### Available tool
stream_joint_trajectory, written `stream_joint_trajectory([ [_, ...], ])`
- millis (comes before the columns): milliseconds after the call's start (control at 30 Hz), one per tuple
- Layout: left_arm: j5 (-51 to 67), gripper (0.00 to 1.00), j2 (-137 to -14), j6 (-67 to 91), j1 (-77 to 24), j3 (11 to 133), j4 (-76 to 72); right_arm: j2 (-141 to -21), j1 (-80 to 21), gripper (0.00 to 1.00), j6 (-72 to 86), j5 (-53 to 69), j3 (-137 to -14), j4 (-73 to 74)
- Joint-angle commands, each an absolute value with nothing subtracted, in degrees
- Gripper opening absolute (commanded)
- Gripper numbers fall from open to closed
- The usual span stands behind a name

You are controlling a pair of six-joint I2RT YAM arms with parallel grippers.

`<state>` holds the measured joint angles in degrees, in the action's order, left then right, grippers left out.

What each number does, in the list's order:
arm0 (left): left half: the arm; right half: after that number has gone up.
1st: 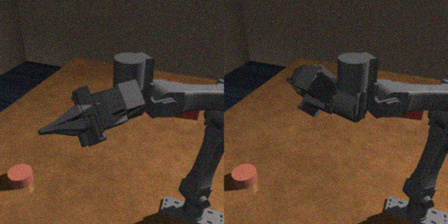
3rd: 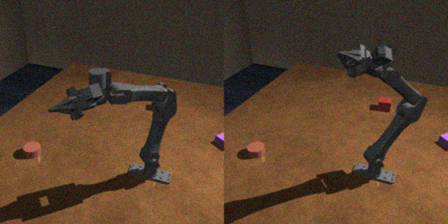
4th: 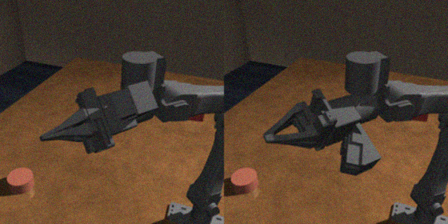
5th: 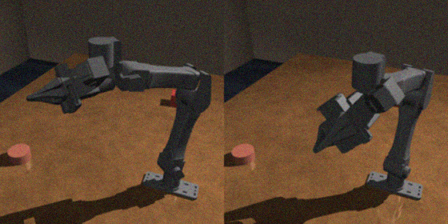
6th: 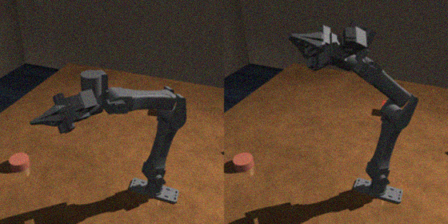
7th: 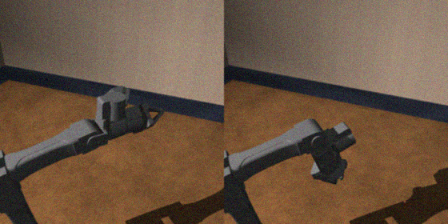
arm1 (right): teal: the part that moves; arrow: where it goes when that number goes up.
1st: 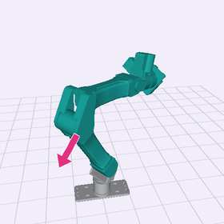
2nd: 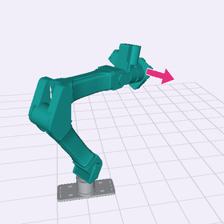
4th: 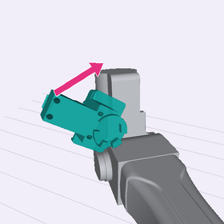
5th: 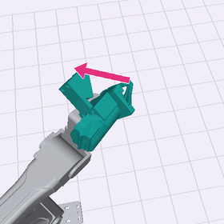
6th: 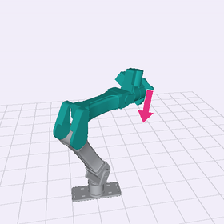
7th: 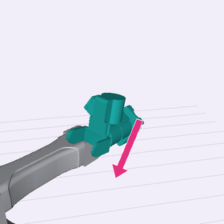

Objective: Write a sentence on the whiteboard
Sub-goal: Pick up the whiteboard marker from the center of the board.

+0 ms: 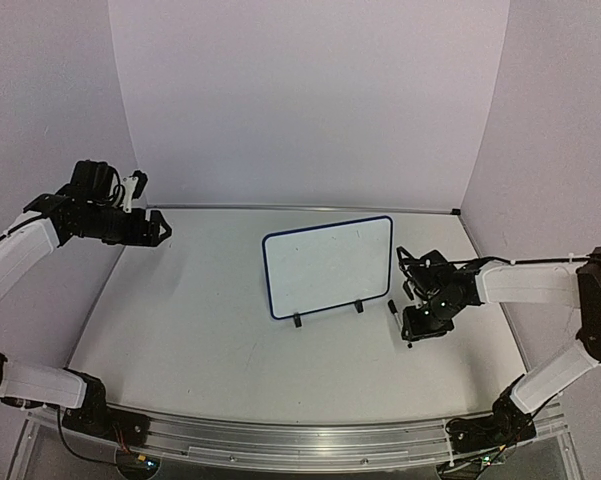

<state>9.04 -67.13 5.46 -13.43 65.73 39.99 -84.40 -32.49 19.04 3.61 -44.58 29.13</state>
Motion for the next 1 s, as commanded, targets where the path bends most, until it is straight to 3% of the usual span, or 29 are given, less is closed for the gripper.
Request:
stream_joint_trajectory([
  [0,7.76,0.93,-66.15,3.29,-13.34,63.95,34.68,-86.64,-32.29,0.38,18.62,4.26,-47.73,31.02],
  [967,8.42,0.94,-67.54,2.26,-13.34,63.40,35.06,-93.82,-32.29,0.17,20.40,1.29,-47.49,27.10],
])
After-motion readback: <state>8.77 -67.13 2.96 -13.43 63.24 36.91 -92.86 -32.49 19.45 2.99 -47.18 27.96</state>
